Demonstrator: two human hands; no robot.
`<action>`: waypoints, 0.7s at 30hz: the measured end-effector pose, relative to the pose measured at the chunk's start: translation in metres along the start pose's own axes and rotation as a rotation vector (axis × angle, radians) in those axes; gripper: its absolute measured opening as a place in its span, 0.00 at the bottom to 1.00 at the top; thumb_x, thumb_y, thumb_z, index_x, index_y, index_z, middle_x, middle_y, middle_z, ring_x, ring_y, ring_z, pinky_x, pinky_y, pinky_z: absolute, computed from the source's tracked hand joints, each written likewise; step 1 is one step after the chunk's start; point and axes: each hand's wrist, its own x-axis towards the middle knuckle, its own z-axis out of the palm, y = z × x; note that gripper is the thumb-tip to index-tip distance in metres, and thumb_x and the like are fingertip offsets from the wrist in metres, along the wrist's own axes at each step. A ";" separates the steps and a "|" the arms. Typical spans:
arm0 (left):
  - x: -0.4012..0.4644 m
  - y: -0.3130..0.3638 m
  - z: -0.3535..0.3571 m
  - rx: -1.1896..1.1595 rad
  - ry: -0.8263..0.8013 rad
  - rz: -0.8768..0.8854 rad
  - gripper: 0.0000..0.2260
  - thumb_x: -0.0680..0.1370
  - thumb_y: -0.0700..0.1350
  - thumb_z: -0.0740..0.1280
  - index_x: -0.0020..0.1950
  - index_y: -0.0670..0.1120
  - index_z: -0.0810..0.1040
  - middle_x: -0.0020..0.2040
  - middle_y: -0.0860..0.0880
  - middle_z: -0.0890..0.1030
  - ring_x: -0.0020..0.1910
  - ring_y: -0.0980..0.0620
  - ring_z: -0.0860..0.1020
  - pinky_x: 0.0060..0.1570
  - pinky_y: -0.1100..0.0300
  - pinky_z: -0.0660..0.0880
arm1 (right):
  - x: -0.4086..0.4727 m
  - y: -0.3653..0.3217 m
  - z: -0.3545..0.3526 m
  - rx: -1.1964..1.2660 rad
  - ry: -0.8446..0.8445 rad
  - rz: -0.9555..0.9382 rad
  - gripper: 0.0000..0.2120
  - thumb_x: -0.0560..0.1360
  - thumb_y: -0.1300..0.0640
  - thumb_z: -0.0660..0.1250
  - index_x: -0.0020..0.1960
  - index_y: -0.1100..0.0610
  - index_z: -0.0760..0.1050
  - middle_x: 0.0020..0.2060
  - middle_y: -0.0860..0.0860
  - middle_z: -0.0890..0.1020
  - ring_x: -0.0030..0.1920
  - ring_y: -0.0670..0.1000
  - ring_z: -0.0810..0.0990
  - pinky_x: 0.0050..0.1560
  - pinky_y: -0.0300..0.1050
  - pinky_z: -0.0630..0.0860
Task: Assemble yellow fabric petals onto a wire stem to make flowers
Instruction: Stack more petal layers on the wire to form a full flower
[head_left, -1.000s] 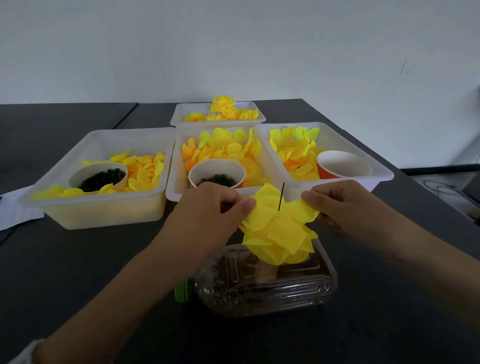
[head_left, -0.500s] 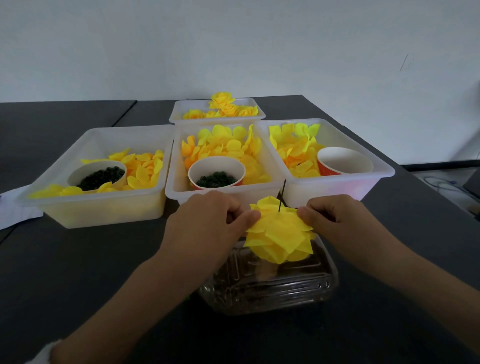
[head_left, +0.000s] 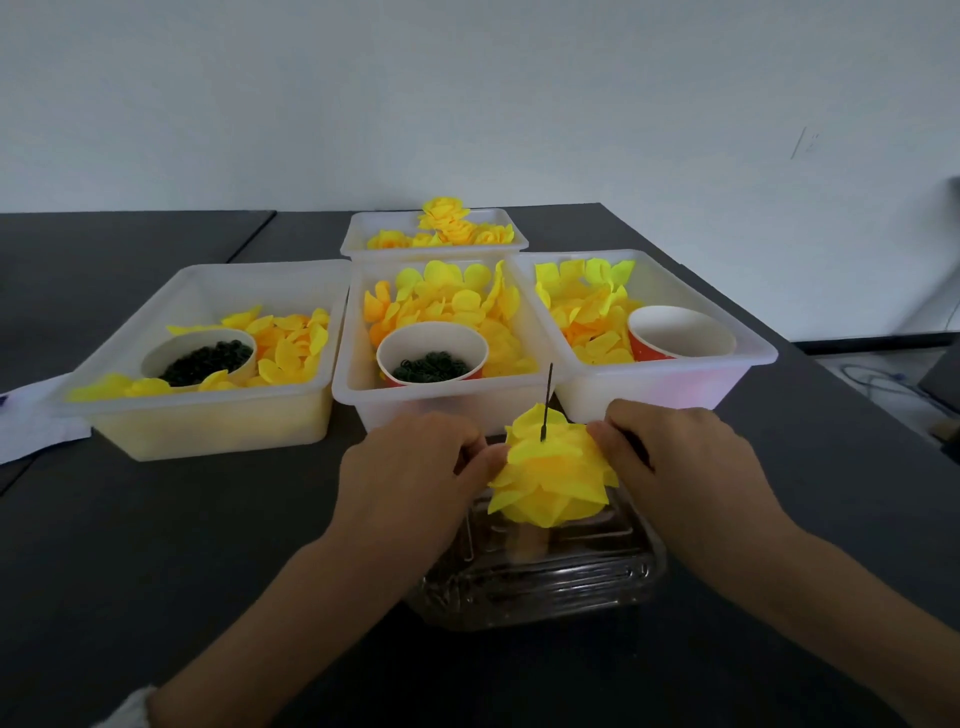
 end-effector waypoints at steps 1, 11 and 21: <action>0.001 -0.001 0.000 0.001 0.008 0.006 0.20 0.73 0.67 0.53 0.32 0.54 0.71 0.29 0.56 0.73 0.30 0.60 0.71 0.29 0.63 0.62 | 0.001 0.000 -0.002 -0.029 -0.005 -0.007 0.14 0.79 0.42 0.51 0.37 0.47 0.64 0.33 0.46 0.73 0.36 0.51 0.73 0.35 0.44 0.67; -0.007 -0.005 -0.008 -0.090 0.113 0.015 0.20 0.76 0.67 0.49 0.34 0.55 0.66 0.27 0.55 0.71 0.28 0.59 0.71 0.27 0.62 0.61 | 0.004 0.011 0.014 0.312 -0.075 0.030 0.18 0.79 0.46 0.57 0.32 0.49 0.66 0.27 0.45 0.72 0.31 0.43 0.72 0.34 0.38 0.66; -0.018 0.011 -0.028 -0.305 -0.010 0.412 0.14 0.80 0.60 0.57 0.64 0.60 0.71 0.62 0.63 0.71 0.65 0.57 0.69 0.60 0.52 0.69 | 0.011 0.025 -0.012 0.458 0.052 0.096 0.22 0.80 0.45 0.52 0.34 0.55 0.72 0.28 0.53 0.73 0.28 0.44 0.69 0.30 0.40 0.64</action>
